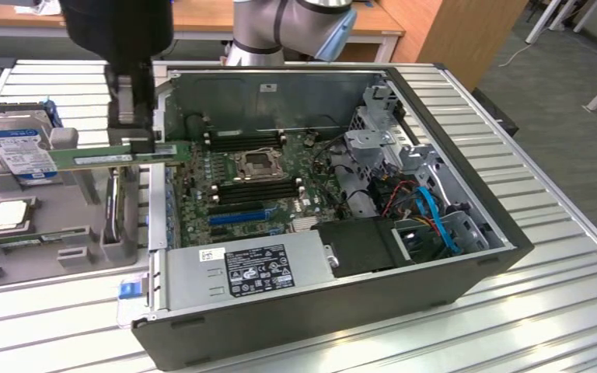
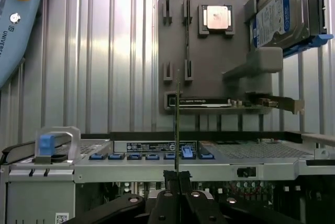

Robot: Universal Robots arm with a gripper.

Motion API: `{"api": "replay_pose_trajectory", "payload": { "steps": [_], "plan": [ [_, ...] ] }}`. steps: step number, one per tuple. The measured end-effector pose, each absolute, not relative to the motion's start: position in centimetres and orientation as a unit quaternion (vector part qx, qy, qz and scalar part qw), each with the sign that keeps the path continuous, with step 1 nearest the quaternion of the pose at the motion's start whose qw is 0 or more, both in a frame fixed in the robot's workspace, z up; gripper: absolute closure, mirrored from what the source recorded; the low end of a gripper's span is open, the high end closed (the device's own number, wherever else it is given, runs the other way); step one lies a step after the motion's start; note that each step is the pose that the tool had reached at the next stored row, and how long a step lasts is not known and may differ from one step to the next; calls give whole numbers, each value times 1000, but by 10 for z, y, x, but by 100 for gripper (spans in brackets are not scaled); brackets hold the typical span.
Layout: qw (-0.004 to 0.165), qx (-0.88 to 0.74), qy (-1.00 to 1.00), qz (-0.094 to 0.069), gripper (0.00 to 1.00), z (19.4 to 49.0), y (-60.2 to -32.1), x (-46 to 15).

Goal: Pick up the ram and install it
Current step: 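Pick up the ram and move it above insertion slot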

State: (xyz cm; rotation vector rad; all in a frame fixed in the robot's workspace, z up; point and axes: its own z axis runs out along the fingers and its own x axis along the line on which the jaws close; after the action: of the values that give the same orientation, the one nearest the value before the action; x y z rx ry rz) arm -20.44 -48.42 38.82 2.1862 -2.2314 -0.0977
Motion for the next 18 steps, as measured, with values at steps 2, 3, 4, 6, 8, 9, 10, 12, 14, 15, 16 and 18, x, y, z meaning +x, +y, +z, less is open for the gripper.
{"api": "replay_pose_trajectory", "payload": {
  "steps": [2,3,4,6,8,9,10,12,14,15,16,18],
  "plan": [
    [8,699,-714,-31,88,388,-484,-198],
    [8,699,-714,-32,88,388,-484,-195],
    [8,699,-714,-32,88,388,-484,-191],
    [9,699,-714,-32,88,388,-484,-185],
    [9,699,-714,-32,88,388,-484,-178],
    [9,699,-714,-32,88,388,-484,-175],
    [9,699,-714,-32,88,388,-484,-172],
    [9,699,-714,-32,88,388,-484,-165],
    [9,699,-714,-32,88,388,-484,-158],
    [9,699,-714,-32,88,388,-484,-154],
    [9,699,-714,-32,88,388,-484,-151],
    [9,699,-714,-33,88,388,-484,-144]
  ]
}}
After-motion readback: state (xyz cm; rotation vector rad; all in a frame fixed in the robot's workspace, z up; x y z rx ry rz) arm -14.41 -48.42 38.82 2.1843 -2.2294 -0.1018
